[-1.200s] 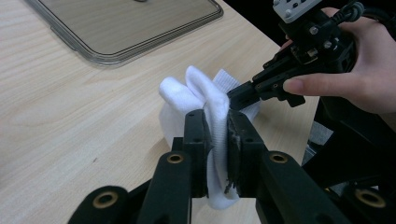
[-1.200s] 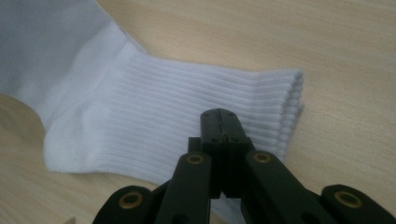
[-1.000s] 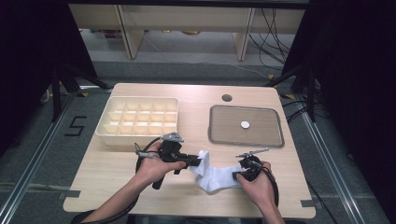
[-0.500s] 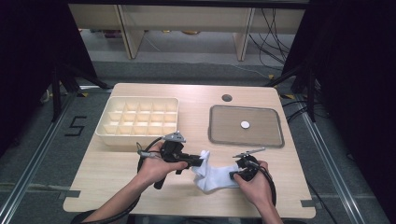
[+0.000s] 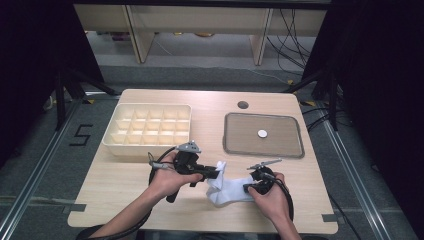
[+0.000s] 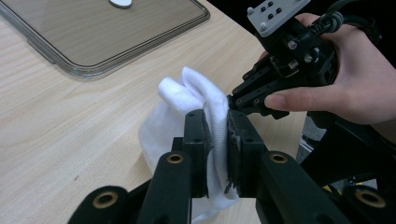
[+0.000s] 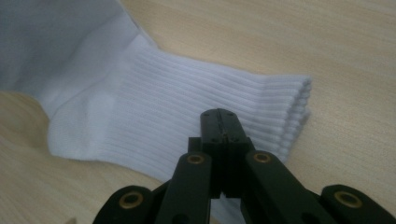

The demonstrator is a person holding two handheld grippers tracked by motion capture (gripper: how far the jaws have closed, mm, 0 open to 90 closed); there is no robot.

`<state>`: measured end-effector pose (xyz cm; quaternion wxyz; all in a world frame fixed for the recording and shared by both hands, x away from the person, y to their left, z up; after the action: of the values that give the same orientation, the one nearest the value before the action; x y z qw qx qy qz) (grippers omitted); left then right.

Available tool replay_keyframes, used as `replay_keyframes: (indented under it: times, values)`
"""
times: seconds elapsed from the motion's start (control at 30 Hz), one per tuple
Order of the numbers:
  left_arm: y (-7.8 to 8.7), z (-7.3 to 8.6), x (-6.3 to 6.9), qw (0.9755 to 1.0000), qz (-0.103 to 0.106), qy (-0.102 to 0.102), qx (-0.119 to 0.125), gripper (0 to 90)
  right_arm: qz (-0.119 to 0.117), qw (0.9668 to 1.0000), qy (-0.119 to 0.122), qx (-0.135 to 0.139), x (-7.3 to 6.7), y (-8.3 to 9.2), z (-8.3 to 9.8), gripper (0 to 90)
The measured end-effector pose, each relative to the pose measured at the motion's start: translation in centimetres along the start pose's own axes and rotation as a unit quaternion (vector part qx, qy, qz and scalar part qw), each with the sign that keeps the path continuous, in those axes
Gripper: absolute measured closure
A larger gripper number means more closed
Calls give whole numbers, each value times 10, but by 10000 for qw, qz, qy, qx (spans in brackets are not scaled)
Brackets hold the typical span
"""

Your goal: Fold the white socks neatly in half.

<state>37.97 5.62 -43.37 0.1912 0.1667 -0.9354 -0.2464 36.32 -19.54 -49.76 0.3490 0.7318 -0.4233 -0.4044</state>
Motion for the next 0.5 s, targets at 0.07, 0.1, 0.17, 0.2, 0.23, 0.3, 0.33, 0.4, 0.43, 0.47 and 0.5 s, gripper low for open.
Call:
replay_keyframes:
  times: [0.07, 0.1, 0.17, 0.2, 0.23, 0.3, 0.33, 0.4, 0.43, 0.47, 0.5]
  values:
    - [0, 0, 0, 10000, -15, -5, 5, 788, 1, 10000, -15, -4, -1, 0, 0, 900]
    - [0, 0, 0, 10000, -15, -5, 5, 789, 1, 10000, -15, -4, -1, 0, 0, 900]
    - [0, -1, 0, 10000, -55, -20, -5, 789, 30, 10000, -9, -33, -2, -1, 0, 900]
    - [0, -1, 1, 10000, -61, -23, -2, 789, 30, 10000, -9, -33, -2, -1, 0, 900]
    - [0, -1, 1, 10000, -65, -33, -8, 789, -15, 10000, -1, -25, -2, -1, -1, 900]
    - [0, -1, 1, 10000, -59, -57, -12, 789, -7, 10000, 13, -19, -3, -1, -1, 900]
    - [0, -1, 1, 10000, -59, -57, -12, 789, 3, 10000, 39, -16, -3, -1, -1, 900]
    - [0, -2, 1, 10000, -61, -45, 2, 789, 10, 10000, 48, -27, -3, -1, -1, 900]
    - [0, -2, 1, 10000, -52, -39, 18, 789, 19, 10000, 68, -46, -4, -3, -1, 900]
    - [0, -2, 1, 10000, -52, -39, 18, 789, 19, 10000, 68, -46, -4, -3, -1, 900]
    - [0, -2, 2, 10000, -48, -41, 24, 789, -1, 10000, 17, -41, -5, -2, -1, 900]
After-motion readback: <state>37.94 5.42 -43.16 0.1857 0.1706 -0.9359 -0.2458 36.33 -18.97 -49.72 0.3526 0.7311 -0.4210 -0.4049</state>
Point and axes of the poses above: each handheld gripper's, and its own axes: y roughly backward along the jaws, z roughly out of its underside, x roughly to its right, the point moved 1 cm from there along -y, roughly forward along the jaws, and after that the axes turned 8 degrees about -y, right-handed, at the moved point
